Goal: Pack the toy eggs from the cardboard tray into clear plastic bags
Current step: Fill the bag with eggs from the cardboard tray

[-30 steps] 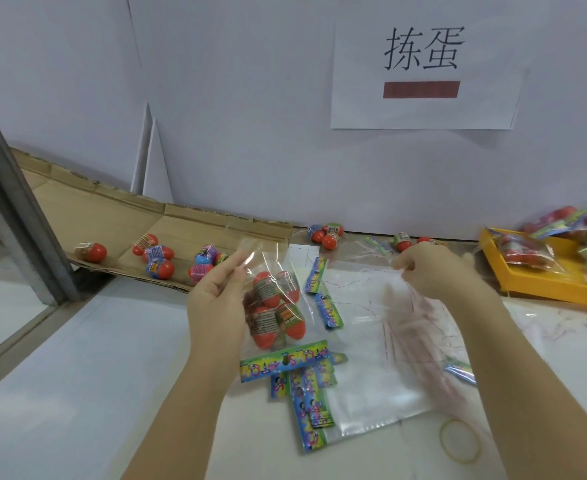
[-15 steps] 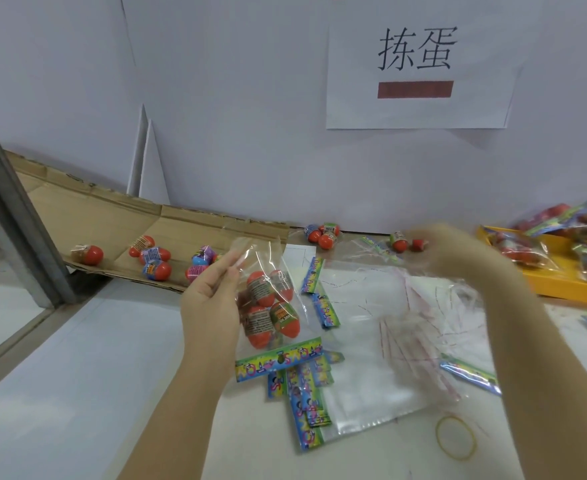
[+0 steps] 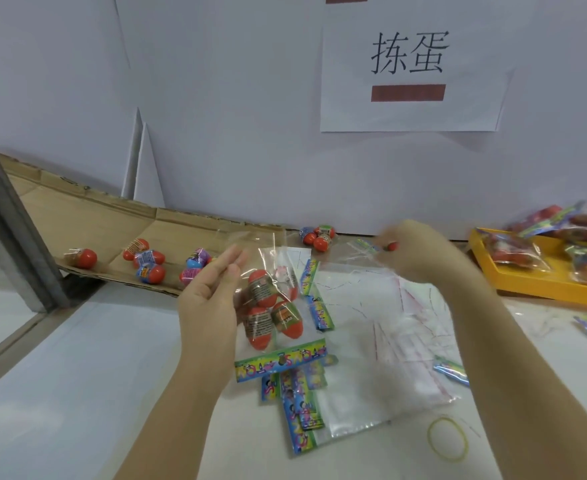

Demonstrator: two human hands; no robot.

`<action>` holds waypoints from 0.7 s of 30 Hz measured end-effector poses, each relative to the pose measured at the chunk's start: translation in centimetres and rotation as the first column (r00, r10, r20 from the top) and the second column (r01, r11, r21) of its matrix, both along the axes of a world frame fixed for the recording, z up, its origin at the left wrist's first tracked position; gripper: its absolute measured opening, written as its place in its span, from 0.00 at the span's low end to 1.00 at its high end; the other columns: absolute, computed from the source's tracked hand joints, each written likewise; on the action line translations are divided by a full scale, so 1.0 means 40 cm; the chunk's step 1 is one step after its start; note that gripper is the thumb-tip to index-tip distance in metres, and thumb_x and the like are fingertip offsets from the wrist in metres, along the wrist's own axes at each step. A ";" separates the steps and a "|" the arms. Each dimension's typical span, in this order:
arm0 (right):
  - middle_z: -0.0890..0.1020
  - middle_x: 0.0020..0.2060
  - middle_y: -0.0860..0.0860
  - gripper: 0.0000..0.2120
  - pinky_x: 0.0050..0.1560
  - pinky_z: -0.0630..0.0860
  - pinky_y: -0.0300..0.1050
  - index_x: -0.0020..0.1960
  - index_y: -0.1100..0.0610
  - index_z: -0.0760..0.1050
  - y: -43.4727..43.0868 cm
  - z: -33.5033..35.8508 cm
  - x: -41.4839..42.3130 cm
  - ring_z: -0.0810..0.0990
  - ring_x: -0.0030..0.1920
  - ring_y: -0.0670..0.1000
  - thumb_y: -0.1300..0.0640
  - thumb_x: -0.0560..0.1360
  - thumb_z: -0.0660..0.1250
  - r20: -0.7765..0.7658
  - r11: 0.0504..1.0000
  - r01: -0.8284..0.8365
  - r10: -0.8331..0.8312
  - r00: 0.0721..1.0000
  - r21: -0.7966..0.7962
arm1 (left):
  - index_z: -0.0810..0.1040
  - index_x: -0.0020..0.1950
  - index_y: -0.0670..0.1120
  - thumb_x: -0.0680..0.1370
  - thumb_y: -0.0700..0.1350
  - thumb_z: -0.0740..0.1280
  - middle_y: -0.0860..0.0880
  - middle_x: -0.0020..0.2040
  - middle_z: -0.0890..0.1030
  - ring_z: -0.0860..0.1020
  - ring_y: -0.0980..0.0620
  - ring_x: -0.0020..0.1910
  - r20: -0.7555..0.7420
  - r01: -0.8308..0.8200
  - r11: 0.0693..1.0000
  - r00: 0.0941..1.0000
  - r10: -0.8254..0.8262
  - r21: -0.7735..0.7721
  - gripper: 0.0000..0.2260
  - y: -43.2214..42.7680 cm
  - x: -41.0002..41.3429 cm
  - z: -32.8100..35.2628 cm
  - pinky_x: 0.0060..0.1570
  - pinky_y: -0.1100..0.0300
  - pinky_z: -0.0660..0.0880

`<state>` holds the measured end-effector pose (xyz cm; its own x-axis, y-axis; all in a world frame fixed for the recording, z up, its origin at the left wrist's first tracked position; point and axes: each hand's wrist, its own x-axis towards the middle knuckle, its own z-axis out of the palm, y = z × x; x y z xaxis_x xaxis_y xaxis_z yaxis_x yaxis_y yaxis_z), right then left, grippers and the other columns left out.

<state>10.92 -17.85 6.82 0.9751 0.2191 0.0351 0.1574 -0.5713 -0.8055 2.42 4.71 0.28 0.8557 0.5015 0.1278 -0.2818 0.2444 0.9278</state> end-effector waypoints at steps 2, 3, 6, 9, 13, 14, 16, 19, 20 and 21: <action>0.82 0.49 0.48 0.15 0.46 0.78 0.43 0.59 0.54 0.78 0.062 0.014 -0.024 0.82 0.48 0.53 0.51 0.74 0.70 -0.086 0.967 -0.164 0.183 0.979 0.197 | 0.82 0.53 0.53 0.81 0.38 0.62 0.54 0.52 0.85 0.84 0.56 0.46 0.026 0.038 0.998 0.999 -0.037 -0.046 0.12 -0.004 -0.005 0.008 0.35 0.66 0.79; 0.83 0.52 0.50 0.21 0.44 0.80 0.45 0.61 0.53 0.77 0.083 0.026 -0.042 0.84 0.48 0.52 0.46 0.70 0.70 -0.170 0.907 -0.215 0.291 0.942 0.363 | 0.82 0.53 0.53 0.81 0.38 0.63 0.54 0.51 0.86 0.84 0.58 0.41 0.040 0.051 0.997 0.998 -0.049 -0.061 0.12 -0.006 -0.008 0.012 0.33 0.67 0.78; 0.84 0.53 0.51 0.29 0.44 0.82 0.48 0.60 0.53 0.79 0.138 0.030 -0.057 0.84 0.49 0.53 0.41 0.63 0.71 -0.177 0.854 -0.320 0.418 0.891 0.410 | 0.82 0.54 0.50 0.79 0.38 0.64 0.51 0.48 0.86 0.83 0.58 0.36 0.086 0.088 0.990 0.993 -0.079 -0.112 0.11 -0.013 -0.015 0.020 0.31 0.66 0.78; 0.84 0.52 0.52 0.30 0.47 0.82 0.52 0.59 0.55 0.79 0.172 0.012 -0.054 0.84 0.50 0.57 0.42 0.60 0.74 -0.203 0.907 -0.219 0.305 0.930 0.359 | 0.82 0.56 0.48 0.78 0.38 0.64 0.49 0.47 0.86 0.83 0.57 0.35 0.123 0.112 0.982 0.988 -0.094 -0.149 0.11 -0.012 -0.018 0.026 0.32 0.64 0.79; 0.84 0.46 0.54 0.11 0.38 0.82 0.47 0.52 0.55 0.80 0.162 -0.005 -0.049 0.83 0.39 0.52 0.53 0.72 0.72 -0.236 0.886 -0.149 0.273 0.933 0.439 | 0.82 0.55 0.48 0.80 0.36 0.63 0.50 0.46 0.86 0.83 0.57 0.35 0.130 0.098 0.976 0.989 -0.073 -0.192 0.11 -0.005 -0.019 0.031 0.32 0.65 0.79; 0.83 0.44 0.54 0.03 0.34 0.81 0.45 0.48 0.55 0.79 0.161 -0.009 -0.046 0.81 0.36 0.50 0.61 0.75 0.69 -0.184 0.913 -0.090 0.176 0.967 0.399 | 0.82 0.54 0.48 0.80 0.36 0.63 0.50 0.45 0.86 0.83 0.58 0.35 0.125 0.094 0.975 0.990 -0.070 -0.199 0.11 -0.005 -0.019 0.031 0.32 0.65 0.78; 0.80 0.37 0.51 0.17 0.30 0.73 0.41 0.36 0.53 0.75 0.162 -0.028 -0.027 0.74 0.30 0.47 0.74 0.72 0.60 0.135 0.964 0.072 -0.109 0.985 0.256 | 0.82 0.54 0.48 0.80 0.36 0.63 0.50 0.45 0.86 0.83 0.58 0.35 0.115 0.091 0.974 0.991 -0.069 -0.207 0.11 -0.006 -0.018 0.031 0.32 0.66 0.78; 0.73 0.26 0.45 0.20 0.32 0.66 0.40 0.27 0.52 0.68 0.147 -0.044 -0.023 0.68 0.28 0.44 0.77 0.59 0.53 0.451 0.975 0.025 -0.124 0.884 0.219 | 0.82 0.55 0.48 0.79 0.37 0.63 0.50 0.46 0.86 0.83 0.57 0.36 0.100 0.088 0.973 0.993 -0.068 -0.214 0.11 -0.006 -0.017 0.031 0.34 0.64 0.80; 0.72 0.24 0.43 0.20 0.32 0.65 0.39 0.26 0.51 0.67 0.142 -0.044 -0.026 0.67 0.27 0.43 0.77 0.58 0.53 0.468 0.973 -0.021 -0.090 0.879 0.229 | 0.82 0.55 0.48 0.79 0.37 0.63 0.50 0.47 0.86 0.83 0.57 0.36 0.096 0.085 0.973 0.993 -0.065 -0.215 0.11 -0.006 -0.016 0.031 0.35 0.64 0.80; 0.72 0.23 0.43 0.21 0.32 0.65 0.39 0.26 0.51 0.68 0.138 -0.046 -0.022 0.68 0.26 0.42 0.76 0.58 0.53 0.459 0.971 -0.039 -0.076 0.885 0.236 | 0.82 0.56 0.48 0.79 0.37 0.63 0.50 0.47 0.86 0.83 0.56 0.37 0.090 0.079 0.973 0.994 -0.061 -0.215 0.11 -0.005 -0.016 0.032 0.35 0.63 0.80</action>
